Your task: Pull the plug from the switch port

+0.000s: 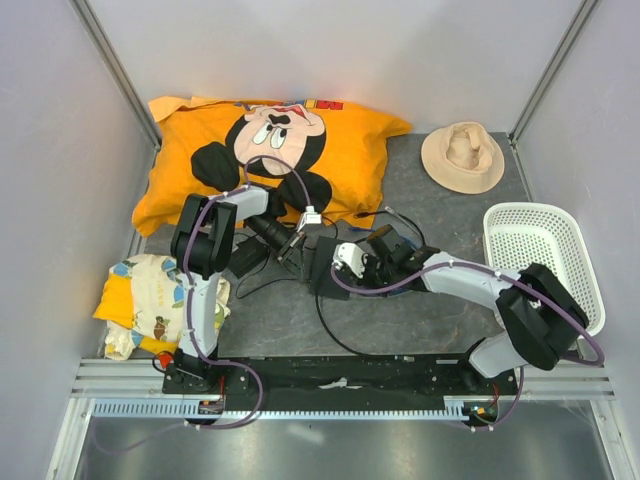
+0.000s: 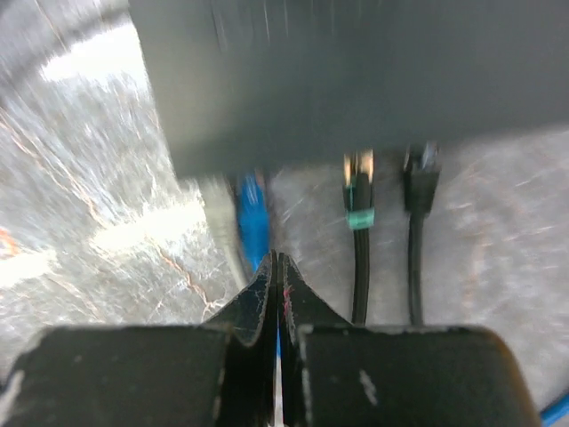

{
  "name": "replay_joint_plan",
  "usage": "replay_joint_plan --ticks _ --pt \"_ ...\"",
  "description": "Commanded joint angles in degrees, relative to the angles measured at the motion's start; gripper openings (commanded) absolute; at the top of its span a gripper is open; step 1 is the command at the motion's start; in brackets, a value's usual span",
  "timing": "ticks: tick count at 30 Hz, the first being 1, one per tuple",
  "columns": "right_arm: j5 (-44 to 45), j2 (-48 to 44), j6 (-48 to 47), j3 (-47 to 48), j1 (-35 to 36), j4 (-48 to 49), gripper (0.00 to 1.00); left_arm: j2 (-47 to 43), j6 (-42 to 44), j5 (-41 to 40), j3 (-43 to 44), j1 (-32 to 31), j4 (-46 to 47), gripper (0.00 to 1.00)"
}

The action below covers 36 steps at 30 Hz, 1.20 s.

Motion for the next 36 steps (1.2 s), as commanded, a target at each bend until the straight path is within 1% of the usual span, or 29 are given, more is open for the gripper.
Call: replay_joint_plan --ticks 1,5,6,8,9,10,11,12,13,15,16,19,28,32,34,36 --pt "-2.24 -3.07 2.18 9.59 -0.30 -4.93 0.01 2.59 -3.69 4.45 3.18 -2.06 -0.77 0.02" --pt "-4.52 -3.96 4.20 13.72 -0.39 -5.37 0.02 3.82 -5.19 4.80 3.53 -5.04 -0.06 0.02" --pt "-5.05 -3.52 4.29 14.16 -0.30 -5.46 0.02 3.91 -5.89 4.89 3.45 -6.18 1.50 0.02" --pt "-5.50 -2.73 4.12 13.65 -0.21 -5.37 0.00 4.08 -12.55 8.47 2.23 -6.46 5.63 0.02" --pt "-5.50 -2.03 3.77 12.51 -0.30 -5.37 0.00 4.35 -15.53 10.58 1.61 -6.54 10.09 0.02" --pt "-5.58 -1.76 3.33 11.89 -0.30 -5.37 0.00 4.61 -21.39 13.99 1.25 -6.89 12.22 0.02" --pt "-5.59 -1.67 2.89 11.27 -0.30 -5.19 0.00 4.61 -23.89 15.07 0.73 -7.24 13.98 0.02" --pt "-4.98 -1.50 2.36 10.22 -0.21 -5.11 0.00 4.44 -27.57 15.95 0.37 -8.38 15.91 0.02" --pt "-4.71 -1.32 2.10 9.78 -0.30 -4.93 0.00 4.18 -29.08 15.87 0.28 -9.00 19.33 0.02" --pt "-3.92 -0.62 1.49 8.64 -0.30 -4.75 0.00 3.91 -31.89 14.39 0.19 -10.84 21.99 0.02" --pt "-3.74 -0.27 1.31 8.46 -0.30 -4.67 0.00 4.17 -32.43 14.03 0.28 -11.37 23.56 0.02" --pt "-2.52 1.58 1.30 7.23 -0.30 -3.88 0.00 6.01 -34.02 13.15 1.07 -12.43 24.55 0.02" --pt "-0.31 5.62 -1.33 4.77 0.93 -3.87 0.00 8.83 -38.41 8.23 0.90 -12.35 27.01 0.02" --pt "-1.19 6.76 -0.81 1.96 2.95 -5.10 0.00 8.13 -38.42 8.49 -0.51 -11.38 27.27 0.02" --pt "-0.67 6.68 2.17 0.90 3.57 -3.71 0.00 7.26 -37.37 8.75 -2.08 -10.07 27.18 0.02" --pt "-0.05 6.94 2.88 0.90 3.57 -3.17 0.00 6.90 -35.70 8.14 -3.05 -8.40 27.01 0.01"
